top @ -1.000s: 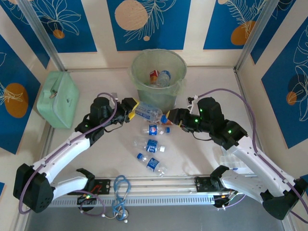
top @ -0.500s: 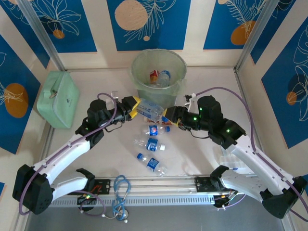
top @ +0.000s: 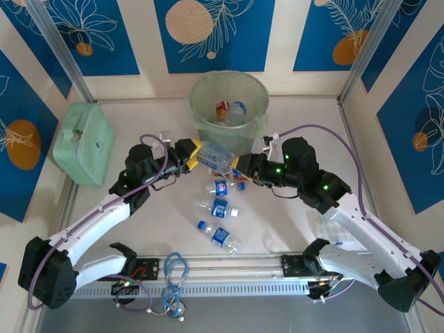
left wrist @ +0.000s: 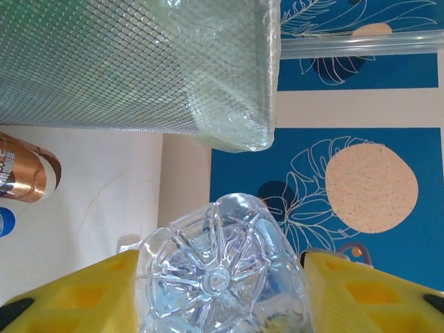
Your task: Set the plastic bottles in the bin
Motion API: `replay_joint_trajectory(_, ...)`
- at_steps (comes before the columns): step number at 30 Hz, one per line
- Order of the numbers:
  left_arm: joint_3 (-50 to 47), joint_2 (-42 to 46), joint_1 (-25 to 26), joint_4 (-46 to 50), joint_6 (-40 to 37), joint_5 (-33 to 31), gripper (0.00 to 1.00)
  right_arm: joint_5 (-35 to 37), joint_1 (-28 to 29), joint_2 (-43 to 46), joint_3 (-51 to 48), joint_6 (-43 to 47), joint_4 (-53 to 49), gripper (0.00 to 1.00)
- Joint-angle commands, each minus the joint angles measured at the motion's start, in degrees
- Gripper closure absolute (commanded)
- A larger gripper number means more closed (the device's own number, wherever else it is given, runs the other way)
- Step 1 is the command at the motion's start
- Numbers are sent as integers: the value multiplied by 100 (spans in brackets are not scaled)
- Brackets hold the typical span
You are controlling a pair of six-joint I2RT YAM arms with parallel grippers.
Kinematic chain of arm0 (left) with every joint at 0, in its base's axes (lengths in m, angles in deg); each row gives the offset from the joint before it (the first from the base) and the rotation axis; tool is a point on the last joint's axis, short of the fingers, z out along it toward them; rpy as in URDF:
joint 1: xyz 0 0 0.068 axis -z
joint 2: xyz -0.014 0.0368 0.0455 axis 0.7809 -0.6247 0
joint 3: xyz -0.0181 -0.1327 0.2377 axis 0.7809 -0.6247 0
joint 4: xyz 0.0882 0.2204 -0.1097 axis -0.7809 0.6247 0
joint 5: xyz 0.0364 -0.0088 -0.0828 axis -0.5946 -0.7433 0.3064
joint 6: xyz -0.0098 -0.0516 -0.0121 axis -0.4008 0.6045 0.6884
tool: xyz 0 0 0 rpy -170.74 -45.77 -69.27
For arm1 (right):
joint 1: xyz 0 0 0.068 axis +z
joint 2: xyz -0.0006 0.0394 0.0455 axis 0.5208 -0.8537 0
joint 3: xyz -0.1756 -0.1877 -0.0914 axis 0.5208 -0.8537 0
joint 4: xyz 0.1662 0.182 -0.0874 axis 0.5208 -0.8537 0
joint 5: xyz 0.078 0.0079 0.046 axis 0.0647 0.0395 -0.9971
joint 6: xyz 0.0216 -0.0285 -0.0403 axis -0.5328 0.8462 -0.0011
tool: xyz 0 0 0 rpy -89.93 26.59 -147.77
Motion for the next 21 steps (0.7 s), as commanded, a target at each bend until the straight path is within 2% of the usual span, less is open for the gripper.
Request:
replay_joint_trajectory(1, 74, 133, -32, -58, -179, 158, 49, 2, 40, -15, 89, 53, -112, 70)
replay_joint_trajectory(3, 191, 170, -32, 284, -427, 137, 42, 32, 49, -16, 145, 85, -176, 72)
replay_joint_trajectory(7, 862, 443, -37, 2093, -1652, -307, 5, 184, 50, -43, 442, 262, -392, 73)
replay_joint_trajectory(8, 1112, 539, -34, 2679, -2065, -561, 0, 245, 49, -68, 580, 345, -485, 73)
replay_joint_trajectory(11, 1963, 669, -41, 4488, -3255, -1615, 0, 449, 48, -217, 1105, 615, -809, 73)
replay_joint_trajectory(14, 2699, 625, -41, 5820, -4099, -2655, 0, 763, 50, -463, 1687, 867, -1123, 73)
replay_joint_trajectory(17, 2931, 685, -41, 6307, -4594, -3213, 0, 1067, 16, -800, 2245, 1112, -1303, 72)
replay_joint_trajectory(21, 2839, 825, -41, 6339, -4830, -3208, 1, 1411, -114, -1389, 2882, 1372, -1405, 71)
